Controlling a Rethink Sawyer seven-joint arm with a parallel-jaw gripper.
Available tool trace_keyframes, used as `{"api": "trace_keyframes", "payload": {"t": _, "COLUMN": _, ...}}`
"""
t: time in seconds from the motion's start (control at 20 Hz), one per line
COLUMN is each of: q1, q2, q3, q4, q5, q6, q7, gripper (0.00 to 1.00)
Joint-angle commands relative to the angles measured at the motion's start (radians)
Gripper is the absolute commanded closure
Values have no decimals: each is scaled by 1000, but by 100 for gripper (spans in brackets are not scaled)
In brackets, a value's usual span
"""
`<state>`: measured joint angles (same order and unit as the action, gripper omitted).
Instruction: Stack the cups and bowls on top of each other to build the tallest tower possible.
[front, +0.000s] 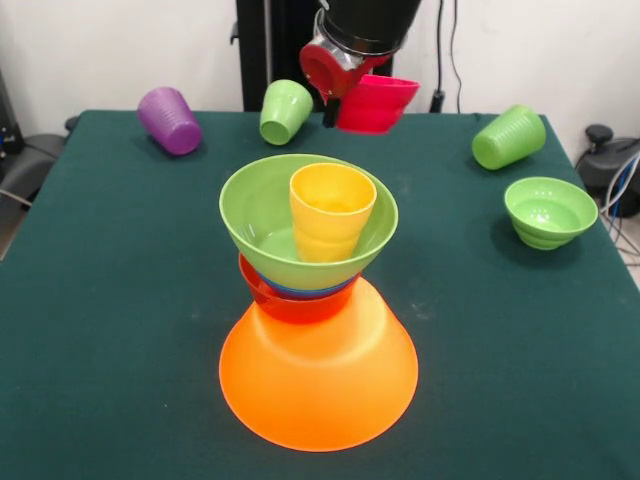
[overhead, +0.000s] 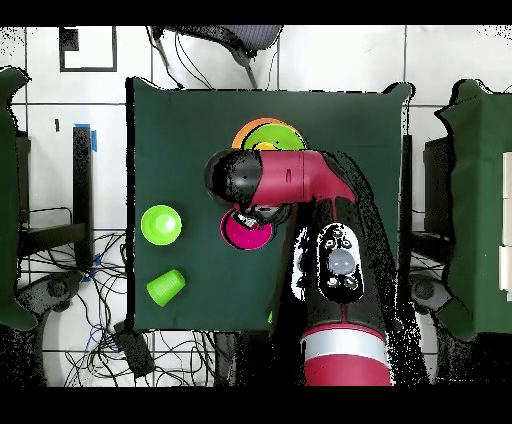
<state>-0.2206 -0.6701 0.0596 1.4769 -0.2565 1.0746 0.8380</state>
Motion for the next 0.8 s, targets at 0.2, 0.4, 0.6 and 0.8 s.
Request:
{"api": "trace_keyframes", "payload": {"t": 0.2, "q1": 15, "q2": -29, "q3": -6, "q4": 7, "q5": -87, "q6": 2, "q7": 81, "gripper": 100}}
{"api": "trace_keyframes", "payload": {"t": 0.4, "q1": 23, "q2": -30, "q3": -9, "q4": 11, "q5": -79, "q6": 3, "q7": 91, "gripper": 100}}
{"api": "trace_keyframes", "payload": {"t": 0.6, "q1": 28, "q2": -32, "q3": -12, "q4": 3, "q5": -73, "q6": 17, "q7": 85, "gripper": 100}}
{"api": "trace_keyframes", "payload": {"t": 0.8, "q1": 29, "q2": -27, "q3": -12, "q4": -12, "q5": -67, "q6": 28, "q7": 79, "gripper": 100}}
